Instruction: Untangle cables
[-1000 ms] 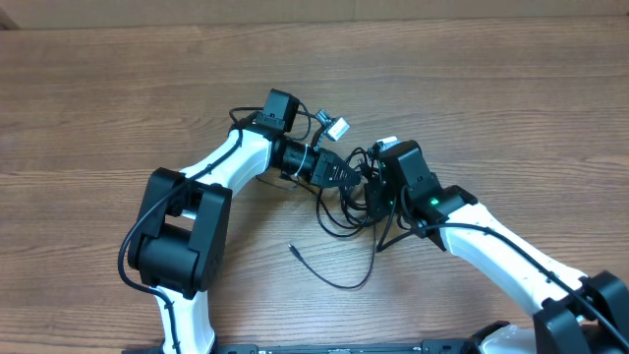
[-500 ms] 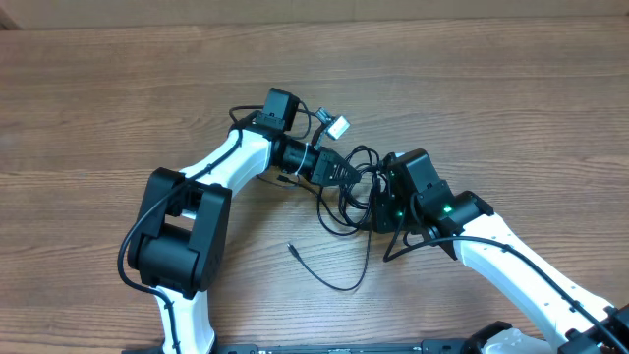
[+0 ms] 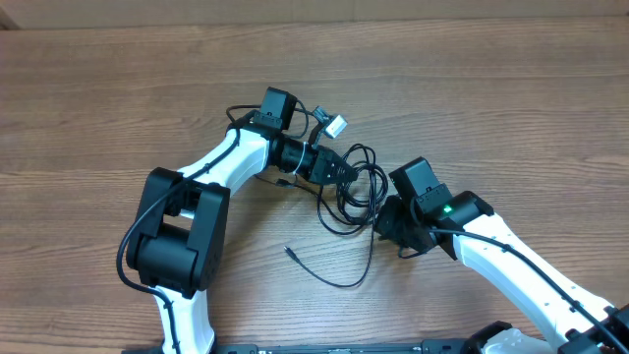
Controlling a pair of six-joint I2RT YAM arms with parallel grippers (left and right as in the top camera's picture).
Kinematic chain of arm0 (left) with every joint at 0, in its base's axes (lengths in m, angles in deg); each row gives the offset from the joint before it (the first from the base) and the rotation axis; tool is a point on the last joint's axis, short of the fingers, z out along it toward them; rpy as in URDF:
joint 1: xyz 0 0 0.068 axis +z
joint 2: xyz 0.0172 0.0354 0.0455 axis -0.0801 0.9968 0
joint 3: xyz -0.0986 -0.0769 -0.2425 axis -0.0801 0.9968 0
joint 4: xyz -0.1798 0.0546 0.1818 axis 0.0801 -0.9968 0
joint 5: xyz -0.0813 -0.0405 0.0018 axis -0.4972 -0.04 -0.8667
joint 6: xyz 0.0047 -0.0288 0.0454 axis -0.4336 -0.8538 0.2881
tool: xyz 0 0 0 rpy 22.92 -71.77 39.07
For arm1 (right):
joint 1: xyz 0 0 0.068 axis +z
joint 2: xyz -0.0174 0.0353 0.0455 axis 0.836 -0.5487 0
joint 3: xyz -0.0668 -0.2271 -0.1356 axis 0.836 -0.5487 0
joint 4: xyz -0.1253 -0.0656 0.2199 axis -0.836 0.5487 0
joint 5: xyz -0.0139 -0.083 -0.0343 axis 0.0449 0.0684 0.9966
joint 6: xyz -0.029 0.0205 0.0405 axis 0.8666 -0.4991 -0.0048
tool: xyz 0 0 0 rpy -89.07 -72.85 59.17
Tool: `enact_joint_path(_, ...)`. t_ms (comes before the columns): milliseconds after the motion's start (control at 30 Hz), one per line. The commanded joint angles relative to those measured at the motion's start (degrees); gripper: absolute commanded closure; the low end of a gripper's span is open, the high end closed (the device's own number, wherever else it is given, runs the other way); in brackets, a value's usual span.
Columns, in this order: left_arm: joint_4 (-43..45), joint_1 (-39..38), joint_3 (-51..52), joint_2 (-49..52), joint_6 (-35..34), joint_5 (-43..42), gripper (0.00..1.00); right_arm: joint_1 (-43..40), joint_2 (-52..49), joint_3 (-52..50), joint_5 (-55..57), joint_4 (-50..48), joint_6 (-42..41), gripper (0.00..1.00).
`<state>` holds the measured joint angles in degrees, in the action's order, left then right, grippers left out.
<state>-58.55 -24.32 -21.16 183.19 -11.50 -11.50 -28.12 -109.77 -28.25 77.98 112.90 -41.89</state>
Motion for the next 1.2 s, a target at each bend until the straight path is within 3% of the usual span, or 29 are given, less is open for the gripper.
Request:
enact_joint_path(0,0.5,1.0,0.2,0.4,1.4,-3.6,0.96,0.3,0.3,0.8,0.3,-0.1,-7.8,0.96)
enact_joint_path(267,-2.3,4.9,0.2,0.4,9.4,-12.0,0.96,-2.8,0.4,2.6,-2.4,-0.9,6.9,0.91)
enact_joint_path(467,-6.5,8.1,0.2,0.4,15.7,-17.4,0.96,-9.0,1.0,9.3,-19.1,-1.0,24.5,0.66)
enact_joint_path(567,-8.8,9.3,0.2,0.4,21.1,-21.7,0.96,-12.0,1.0,12.0,-23.2,-1.9,24.8,0.61)
enact_joint_path(767,-13.1,10.4,0.2,0.3,31.1,-24.5,0.96,-15.4,1.0,12.3,-30.2,-5.4,24.8,0.60)
enact_joint_path(1167,-12.9,10.5,-0.1,-6.1,31.6,-24.5,0.96,-15.6,1.0,12.3,-29.6,-10.1,30.0,0.56)
